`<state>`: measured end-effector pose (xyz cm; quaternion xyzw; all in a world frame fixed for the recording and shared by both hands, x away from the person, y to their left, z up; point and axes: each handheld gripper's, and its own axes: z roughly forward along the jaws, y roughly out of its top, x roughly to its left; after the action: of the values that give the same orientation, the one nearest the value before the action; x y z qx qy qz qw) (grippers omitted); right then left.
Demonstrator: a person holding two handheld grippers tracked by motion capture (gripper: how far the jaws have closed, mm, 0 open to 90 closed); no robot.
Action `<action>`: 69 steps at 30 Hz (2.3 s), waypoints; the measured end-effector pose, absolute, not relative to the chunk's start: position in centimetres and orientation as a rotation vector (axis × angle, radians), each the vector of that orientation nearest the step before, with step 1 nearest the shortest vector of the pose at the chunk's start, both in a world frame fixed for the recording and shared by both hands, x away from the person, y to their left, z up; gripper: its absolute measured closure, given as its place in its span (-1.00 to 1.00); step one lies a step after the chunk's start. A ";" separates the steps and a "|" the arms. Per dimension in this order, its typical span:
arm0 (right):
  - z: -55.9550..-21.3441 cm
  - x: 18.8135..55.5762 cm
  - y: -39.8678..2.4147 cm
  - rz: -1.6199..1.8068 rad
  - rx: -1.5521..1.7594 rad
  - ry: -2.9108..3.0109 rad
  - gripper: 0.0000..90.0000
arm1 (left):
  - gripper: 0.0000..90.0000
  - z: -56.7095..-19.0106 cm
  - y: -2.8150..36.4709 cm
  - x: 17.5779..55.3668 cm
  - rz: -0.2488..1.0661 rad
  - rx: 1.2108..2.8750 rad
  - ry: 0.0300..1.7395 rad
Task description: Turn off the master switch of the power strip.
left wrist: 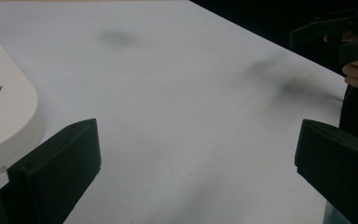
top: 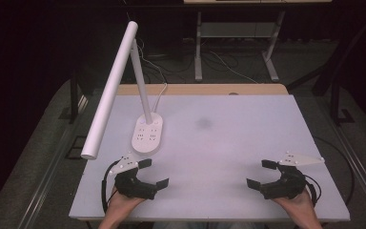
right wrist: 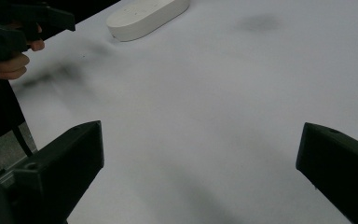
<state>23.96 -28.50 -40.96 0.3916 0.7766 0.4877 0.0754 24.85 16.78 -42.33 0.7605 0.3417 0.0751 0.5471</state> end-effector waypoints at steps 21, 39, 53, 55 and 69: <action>-41.1 23.9 -28.6 1.447 1.170 2.344 -0.99 | -1.00 -42.2 16.7 24.7 0.168 1.808 0.814; -41.2 24.1 -29.1 1.439 1.190 2.341 -0.99 | -1.00 -40.7 17.2 25.1 0.168 1.821 0.829; -41.3 24.1 -29.3 1.434 1.196 2.334 -0.99 | -1.00 -39.6 18.4 26.6 0.162 1.853 0.856; -41.3 24.1 -29.3 1.435 1.200 2.332 -0.99 | -1.00 -39.3 18.9 26.8 0.162 1.853 0.866; -41.3 24.1 -29.3 1.433 1.205 2.328 -0.99 | -0.96 -38.5 20.3 27.7 0.163 1.848 0.897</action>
<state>24.06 -29.27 -41.31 0.4023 0.7769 0.4782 0.0770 27.68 20.33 -38.53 0.7688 0.3734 0.0678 0.5147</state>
